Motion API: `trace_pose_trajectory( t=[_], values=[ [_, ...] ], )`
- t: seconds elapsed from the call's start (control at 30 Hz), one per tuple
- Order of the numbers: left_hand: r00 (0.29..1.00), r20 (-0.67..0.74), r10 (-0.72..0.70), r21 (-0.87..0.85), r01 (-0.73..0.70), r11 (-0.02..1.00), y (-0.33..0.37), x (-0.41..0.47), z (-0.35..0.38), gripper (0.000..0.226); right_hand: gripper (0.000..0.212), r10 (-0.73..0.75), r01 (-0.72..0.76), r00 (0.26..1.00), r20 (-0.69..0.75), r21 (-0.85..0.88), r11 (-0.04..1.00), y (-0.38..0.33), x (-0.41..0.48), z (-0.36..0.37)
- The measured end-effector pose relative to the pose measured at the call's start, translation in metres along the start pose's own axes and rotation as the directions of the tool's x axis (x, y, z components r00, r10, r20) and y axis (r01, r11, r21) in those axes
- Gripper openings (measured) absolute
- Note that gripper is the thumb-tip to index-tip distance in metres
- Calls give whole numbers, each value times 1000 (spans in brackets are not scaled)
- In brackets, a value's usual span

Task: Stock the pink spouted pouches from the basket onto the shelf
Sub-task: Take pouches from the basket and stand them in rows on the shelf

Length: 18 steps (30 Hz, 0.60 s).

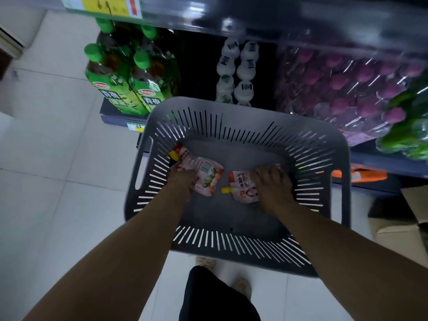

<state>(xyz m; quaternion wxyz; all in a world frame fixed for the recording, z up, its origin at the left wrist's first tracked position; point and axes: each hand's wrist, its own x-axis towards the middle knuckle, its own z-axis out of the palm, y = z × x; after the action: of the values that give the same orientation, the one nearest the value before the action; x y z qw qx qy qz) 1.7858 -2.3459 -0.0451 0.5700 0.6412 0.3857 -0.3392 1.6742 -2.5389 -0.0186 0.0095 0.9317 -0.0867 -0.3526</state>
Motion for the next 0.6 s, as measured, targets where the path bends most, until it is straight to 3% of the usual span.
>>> trace_pose_trajectory(
  t=[0.13,0.3,0.43,0.6],
  values=[
    [999,25,-28,-110,31,993,-8,26,-1,68,80,-20,18,999,-41,-39,999,1,4,0],
    [995,41,-91,-84,94,992,3,0,6,59,55,-30,29,999,-42,-32,999,5,9,-7],
    [998,-6,-64,-90,63,994,5,-5,7,59,47,51,-54,999,19,183,982,14,2,-19],
    [999,-2,-44,-94,43,995,23,-45,9,47,35,37,-14,998,-43,434,901,18,-31,-37]
  ],
)
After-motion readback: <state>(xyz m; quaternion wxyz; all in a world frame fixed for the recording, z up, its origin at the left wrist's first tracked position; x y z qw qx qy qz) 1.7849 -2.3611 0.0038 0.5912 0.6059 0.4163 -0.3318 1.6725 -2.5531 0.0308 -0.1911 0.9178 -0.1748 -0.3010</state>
